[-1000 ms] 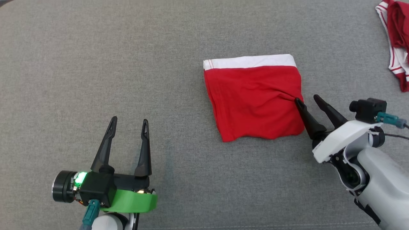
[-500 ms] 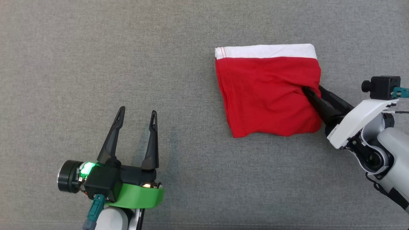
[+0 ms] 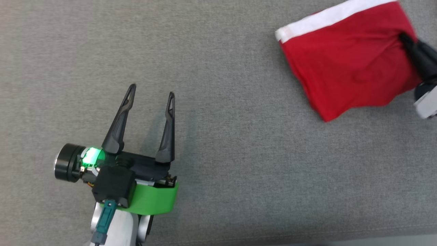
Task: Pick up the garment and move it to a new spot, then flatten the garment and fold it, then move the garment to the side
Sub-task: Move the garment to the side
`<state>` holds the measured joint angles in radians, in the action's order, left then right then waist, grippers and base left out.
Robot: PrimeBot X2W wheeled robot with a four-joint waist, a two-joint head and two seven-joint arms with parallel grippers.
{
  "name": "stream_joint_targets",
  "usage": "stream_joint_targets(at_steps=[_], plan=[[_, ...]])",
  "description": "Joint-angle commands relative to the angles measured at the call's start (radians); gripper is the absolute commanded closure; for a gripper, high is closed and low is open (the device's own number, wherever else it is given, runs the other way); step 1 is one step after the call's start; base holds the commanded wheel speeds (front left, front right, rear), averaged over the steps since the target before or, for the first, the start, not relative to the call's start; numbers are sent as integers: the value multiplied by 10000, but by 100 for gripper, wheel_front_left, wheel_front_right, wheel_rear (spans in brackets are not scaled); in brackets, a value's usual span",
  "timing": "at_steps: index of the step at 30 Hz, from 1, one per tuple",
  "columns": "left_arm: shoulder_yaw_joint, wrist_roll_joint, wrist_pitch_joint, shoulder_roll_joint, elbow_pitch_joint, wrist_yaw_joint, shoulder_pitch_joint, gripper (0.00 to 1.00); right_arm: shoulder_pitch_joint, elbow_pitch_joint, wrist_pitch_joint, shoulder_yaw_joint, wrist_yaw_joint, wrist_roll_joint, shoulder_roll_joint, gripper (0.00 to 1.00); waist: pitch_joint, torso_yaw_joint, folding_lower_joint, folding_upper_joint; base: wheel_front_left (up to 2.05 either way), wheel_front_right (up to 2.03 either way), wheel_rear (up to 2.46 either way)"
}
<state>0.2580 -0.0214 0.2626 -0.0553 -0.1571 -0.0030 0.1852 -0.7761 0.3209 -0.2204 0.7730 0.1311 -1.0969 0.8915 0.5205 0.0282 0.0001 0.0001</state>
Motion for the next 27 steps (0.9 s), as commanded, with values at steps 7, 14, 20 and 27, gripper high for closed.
stream_joint_targets(at_steps=[7,14,20,27], plan=[[662,-323,24,-524,-479,194,841,0,-871,274,-280,-811,-7,422,805,100,1282,-1047,-1,-1,0,0,0],[1197,-284,24,-1021,-608,390,1321,0,-1350,538,-293,-1579,-9,504,1758,100,1872,-1117,-1,-1,0,0,0],[1473,-139,26,-1302,-681,648,1350,0,-942,857,-341,-2339,-9,217,2479,100,1920,-945,-1,-1,0,0,0],[1733,-13,26,-1515,-685,853,1263,0,-490,1480,-339,-3041,-9,174,2651,100,1785,-812,-1,-1,0,0,0]])
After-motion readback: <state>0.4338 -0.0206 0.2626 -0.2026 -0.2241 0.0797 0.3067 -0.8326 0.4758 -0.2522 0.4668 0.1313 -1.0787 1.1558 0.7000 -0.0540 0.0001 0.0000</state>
